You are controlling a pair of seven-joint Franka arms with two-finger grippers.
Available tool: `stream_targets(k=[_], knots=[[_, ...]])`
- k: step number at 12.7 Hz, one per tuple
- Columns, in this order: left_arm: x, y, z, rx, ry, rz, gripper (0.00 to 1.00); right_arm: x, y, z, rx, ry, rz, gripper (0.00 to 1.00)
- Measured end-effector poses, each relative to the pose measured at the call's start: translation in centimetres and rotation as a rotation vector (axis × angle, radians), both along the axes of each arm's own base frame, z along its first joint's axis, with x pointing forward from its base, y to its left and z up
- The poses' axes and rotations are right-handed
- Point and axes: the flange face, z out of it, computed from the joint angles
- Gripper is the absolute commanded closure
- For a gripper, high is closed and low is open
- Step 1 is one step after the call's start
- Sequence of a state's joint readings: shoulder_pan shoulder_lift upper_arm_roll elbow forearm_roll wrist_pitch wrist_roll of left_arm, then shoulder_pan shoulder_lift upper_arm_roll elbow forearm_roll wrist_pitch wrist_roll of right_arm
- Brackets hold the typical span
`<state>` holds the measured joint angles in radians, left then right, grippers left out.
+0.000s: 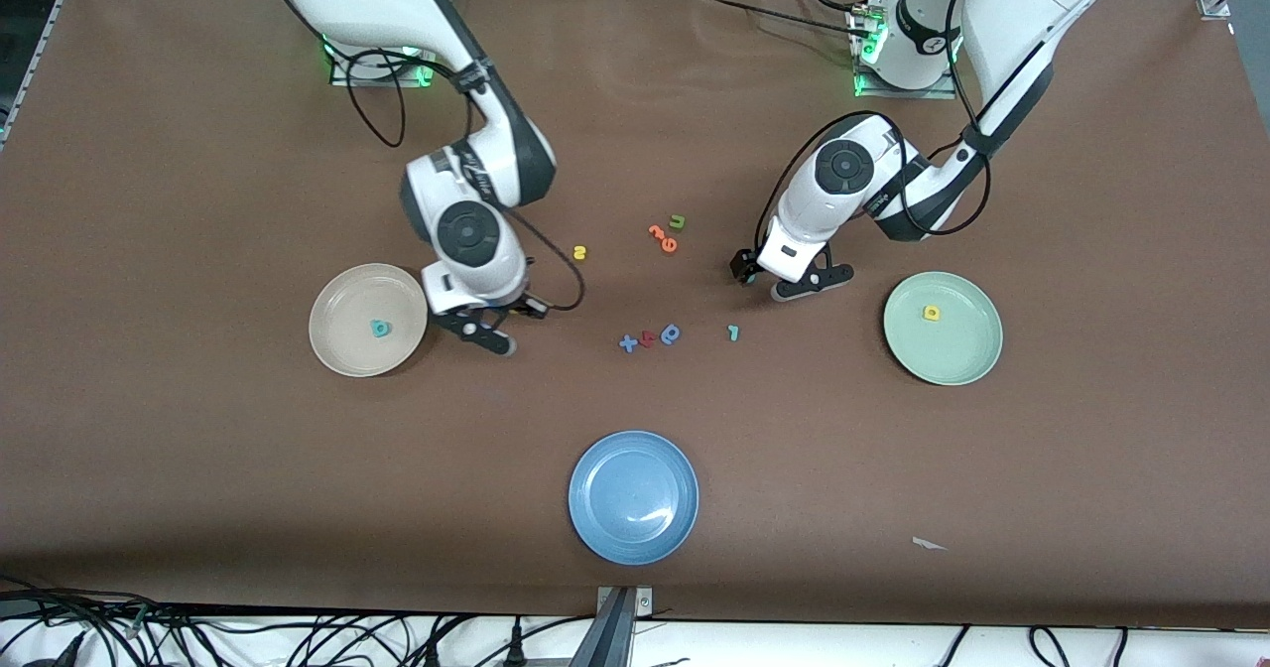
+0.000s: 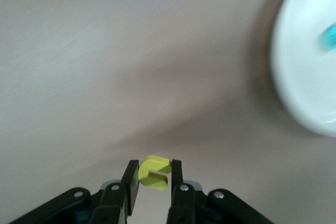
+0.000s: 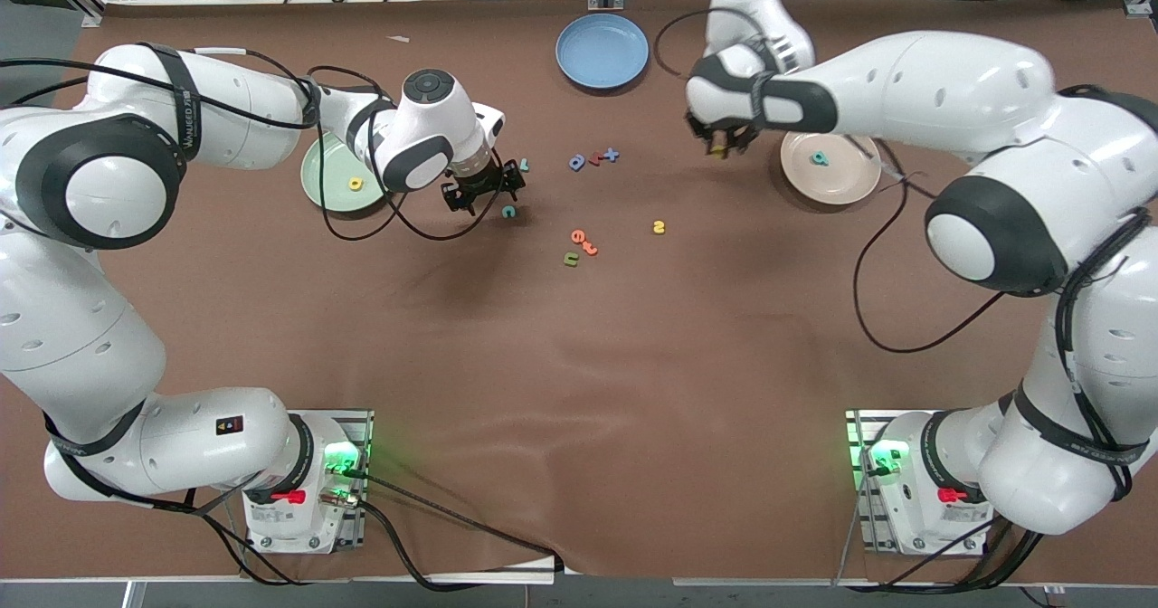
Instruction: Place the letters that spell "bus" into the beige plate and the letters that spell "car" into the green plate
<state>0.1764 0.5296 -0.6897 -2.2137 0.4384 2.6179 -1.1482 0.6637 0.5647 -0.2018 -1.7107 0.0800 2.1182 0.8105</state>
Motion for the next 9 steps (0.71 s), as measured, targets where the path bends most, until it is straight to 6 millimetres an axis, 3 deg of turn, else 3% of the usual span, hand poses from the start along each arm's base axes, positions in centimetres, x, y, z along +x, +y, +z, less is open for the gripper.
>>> stream_targets(k=[2,5,6,7,9], knots=[[-0.3,-0.4,-0.3,-0.004,0.007,-0.007,0.18,0.8,-5.9,0.1,-0.024,0.033,0.076,0.90],[-0.9,-1.2,-1.2,-0.015,0.027,-0.020,0.21,0.5,-13.3,-3.0,-0.036,0.056,0.162,0.87],[-0.9,-1.4,-1.4,-0.020,0.030,-0.021,0.22,0.1,-15.0,-4.2,-0.021,0.046,0.181,0.48],[-0.8,-1.5,-1.4,-0.024,0.031,-0.022,0.25,-0.3,-16.5,-5.3,-0.001,0.043,0.186,0.00],[-0.4,-1.7,-1.5,-0.031,0.031,-0.024,0.28,-0.6,-17.4,-5.5,0.025,0.050,0.175,0.00]])
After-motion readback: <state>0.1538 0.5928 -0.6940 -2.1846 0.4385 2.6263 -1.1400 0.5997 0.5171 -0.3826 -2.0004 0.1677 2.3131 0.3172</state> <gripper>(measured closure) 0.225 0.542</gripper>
